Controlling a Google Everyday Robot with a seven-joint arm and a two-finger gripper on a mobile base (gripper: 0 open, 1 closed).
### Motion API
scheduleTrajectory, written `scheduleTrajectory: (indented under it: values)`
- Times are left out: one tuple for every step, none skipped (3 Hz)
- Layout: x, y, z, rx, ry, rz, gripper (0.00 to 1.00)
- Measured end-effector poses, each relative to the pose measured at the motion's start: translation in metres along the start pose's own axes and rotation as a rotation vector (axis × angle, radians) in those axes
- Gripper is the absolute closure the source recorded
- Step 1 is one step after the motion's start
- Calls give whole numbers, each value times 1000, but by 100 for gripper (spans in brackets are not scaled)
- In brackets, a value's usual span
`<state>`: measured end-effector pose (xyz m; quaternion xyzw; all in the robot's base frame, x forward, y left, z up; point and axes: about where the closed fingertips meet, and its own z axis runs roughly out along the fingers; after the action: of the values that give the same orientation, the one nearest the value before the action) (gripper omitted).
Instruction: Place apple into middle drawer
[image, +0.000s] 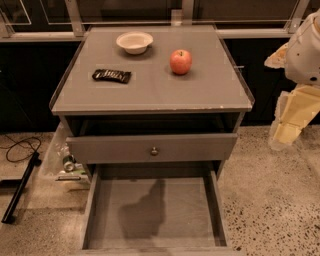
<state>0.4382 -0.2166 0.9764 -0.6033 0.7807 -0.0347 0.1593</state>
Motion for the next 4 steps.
scheduleTrajectory:
  values:
    - [0, 0, 0, 0, 0, 0, 0]
    - [-11, -13, 3, 15, -56, -17, 0]
    - [-28, -44, 15, 51, -121, -44, 0]
    - [-42, -75, 29, 57, -209, -59, 0]
